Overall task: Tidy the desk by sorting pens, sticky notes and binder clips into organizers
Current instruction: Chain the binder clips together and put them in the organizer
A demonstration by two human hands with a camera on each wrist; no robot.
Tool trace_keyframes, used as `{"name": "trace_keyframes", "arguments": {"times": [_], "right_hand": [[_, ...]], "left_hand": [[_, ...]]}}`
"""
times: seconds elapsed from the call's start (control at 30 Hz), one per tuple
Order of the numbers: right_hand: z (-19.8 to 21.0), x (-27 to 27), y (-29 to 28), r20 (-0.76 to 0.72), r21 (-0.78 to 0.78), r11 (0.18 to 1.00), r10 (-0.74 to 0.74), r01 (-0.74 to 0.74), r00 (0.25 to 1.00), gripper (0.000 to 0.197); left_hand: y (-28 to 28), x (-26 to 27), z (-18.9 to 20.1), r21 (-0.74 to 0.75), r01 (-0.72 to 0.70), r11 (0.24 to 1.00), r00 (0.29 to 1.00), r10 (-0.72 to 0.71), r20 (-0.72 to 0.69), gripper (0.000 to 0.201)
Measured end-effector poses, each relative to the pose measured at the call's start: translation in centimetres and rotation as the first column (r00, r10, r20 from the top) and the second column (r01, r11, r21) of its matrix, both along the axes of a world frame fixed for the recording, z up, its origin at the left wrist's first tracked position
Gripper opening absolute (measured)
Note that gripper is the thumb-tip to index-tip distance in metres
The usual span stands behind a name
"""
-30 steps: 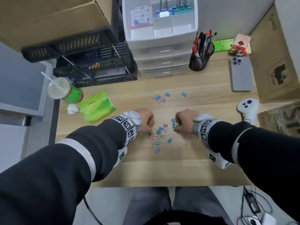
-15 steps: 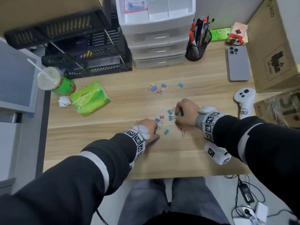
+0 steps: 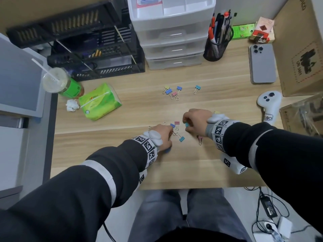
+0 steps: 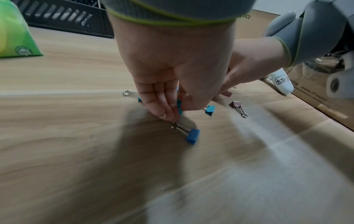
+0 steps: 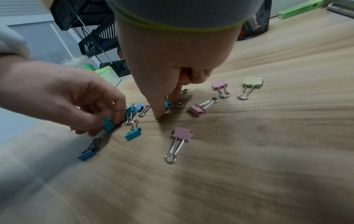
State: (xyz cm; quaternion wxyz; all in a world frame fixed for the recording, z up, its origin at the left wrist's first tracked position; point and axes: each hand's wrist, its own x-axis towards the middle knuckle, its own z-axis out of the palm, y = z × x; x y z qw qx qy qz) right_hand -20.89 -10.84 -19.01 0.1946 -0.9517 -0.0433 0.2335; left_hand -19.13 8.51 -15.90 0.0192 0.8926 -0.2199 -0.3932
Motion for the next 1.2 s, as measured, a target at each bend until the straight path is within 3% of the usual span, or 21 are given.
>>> {"name": "trace_keyframes", "arguments": {"times": [0.13,0.27,0.4,0.53,0.63,0.73,0.83,1.03,1.2], "right_hand": [[-0.2,0.2,0.1,-0.033,-0.038,0.999,0.017,-0.018,0.999,0.017],[0.9,0.3,0.4,-0.059,-0.031,1.000,-0.003,0.001,0.998,0.024],[1.1,0.3,0.8,-0.107,-0.012,0.999,-0.054,0.053,0.993,0.023],[1.1,0.6,1.0,-0.162,0.038,0.993,-0.103,0.110,0.981,0.025],[1.0,0.6,1.0,-0.204,0.083,0.989,-0.107,0.126,0.973,0.023],[1.4,0.2,1.3,-0.249,0.111,0.990,-0.058,0.088,0.967,0.023],[1.9,-0.2,1.9,-0.244,0.043,0.998,0.054,-0.045,0.968,0.021],[2.1,-1.1,3.0,-0.206,-0.142,0.974,0.146,-0.177,0.968,0.049],[2.4,-1.0,3.0,-0.229,-0.150,0.974,0.132,-0.169,0.964,0.028]], "left_hand": [[0.7,0.1,0.3,-0.049,-0.030,0.998,0.999,0.030,0.016,0.012],[1.4,1.1,1.2,-0.098,-0.026,0.995,0.998,0.032,0.058,0.006],[2.6,2.3,1.8,-0.146,-0.048,0.988,0.993,0.063,0.101,0.012],[2.8,3.3,2.0,-0.120,-0.044,0.992,0.994,0.056,0.098,0.035],[2.2,3.6,1.8,-0.100,-0.015,0.995,0.998,0.022,0.067,0.036],[1.1,3.4,1.2,-0.024,0.014,1.000,0.998,-0.013,0.061,0.028],[0.6,3.1,0.6,0.025,0.048,0.999,0.998,-0.049,0.034,0.021],[0.3,3.5,-0.4,0.000,0.190,0.982,0.982,-0.190,0.010,0.032],[-0.2,3.7,-1.1,0.012,0.246,0.969,0.969,-0.246,0.011,0.035]]}}
